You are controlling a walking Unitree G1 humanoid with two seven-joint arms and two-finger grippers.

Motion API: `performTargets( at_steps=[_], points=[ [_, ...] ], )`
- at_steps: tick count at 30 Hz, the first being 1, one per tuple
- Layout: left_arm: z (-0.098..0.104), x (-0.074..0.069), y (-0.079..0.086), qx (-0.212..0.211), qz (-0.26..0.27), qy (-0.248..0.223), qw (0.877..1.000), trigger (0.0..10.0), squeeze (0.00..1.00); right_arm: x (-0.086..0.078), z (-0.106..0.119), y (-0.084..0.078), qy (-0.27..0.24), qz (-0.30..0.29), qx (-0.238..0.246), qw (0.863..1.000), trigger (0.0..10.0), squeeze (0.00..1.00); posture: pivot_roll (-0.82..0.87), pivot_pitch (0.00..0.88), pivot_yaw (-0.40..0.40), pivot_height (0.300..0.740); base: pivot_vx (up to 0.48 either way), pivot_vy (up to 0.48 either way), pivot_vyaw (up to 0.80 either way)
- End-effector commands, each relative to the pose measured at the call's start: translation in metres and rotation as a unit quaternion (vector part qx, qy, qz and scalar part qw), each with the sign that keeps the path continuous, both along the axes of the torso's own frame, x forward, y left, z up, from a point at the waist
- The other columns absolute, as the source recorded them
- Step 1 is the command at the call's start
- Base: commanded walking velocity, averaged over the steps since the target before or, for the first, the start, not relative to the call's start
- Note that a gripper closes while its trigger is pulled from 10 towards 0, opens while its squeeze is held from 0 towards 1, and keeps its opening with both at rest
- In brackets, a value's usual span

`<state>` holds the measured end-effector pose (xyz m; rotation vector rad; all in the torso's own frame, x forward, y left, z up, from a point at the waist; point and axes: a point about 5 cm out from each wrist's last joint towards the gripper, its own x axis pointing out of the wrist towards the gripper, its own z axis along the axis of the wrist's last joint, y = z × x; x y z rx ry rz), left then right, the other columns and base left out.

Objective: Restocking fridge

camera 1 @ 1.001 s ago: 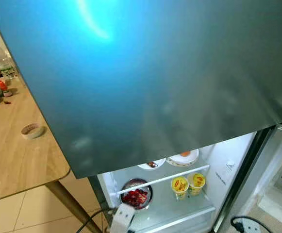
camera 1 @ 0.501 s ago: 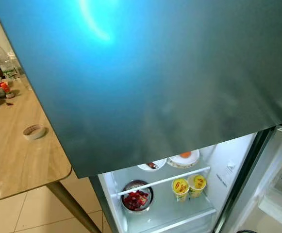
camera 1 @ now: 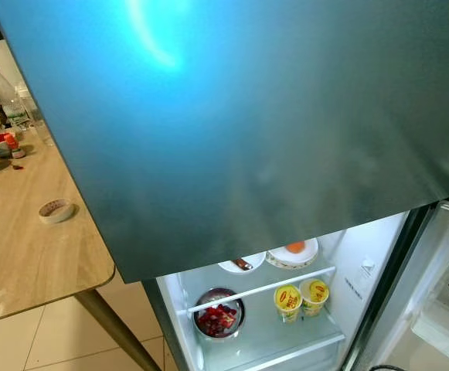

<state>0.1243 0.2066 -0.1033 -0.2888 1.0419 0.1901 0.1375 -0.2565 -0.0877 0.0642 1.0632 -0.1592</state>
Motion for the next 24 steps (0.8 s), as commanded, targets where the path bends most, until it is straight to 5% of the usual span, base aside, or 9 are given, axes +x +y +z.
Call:
performTargets(
  at_steps=[1,13,24],
  points=[
    [0.001,0.001,0.005,0.006,0.012,0.002,1.0,10.0,0.0,0.003,0.0,0.004,0.002,0.002,0.002,1.0,10.0,0.0,-0.06,0.0,0.011,0.74,0.0,0.0,0.0],
    [-0.002,-0.001,-0.006,-0.004,0.015,0.007,1.0,10.0,0.0,0.01,0.004,-0.002,0.001,0.007,-0.012,1.0,10.0,0.0,-0.06,0.0,0.0,0.74,0.0,0.0,0.0],
    [-0.001,-0.001,0.001,0.006,0.009,0.009,1.0,10.0,0.0,0.002,-0.001,0.003,0.012,-0.001,-0.011,1.0,10.0,0.0,-0.05,0.0,0.019,0.74,0.0,0.0,0.0]
  ],
)
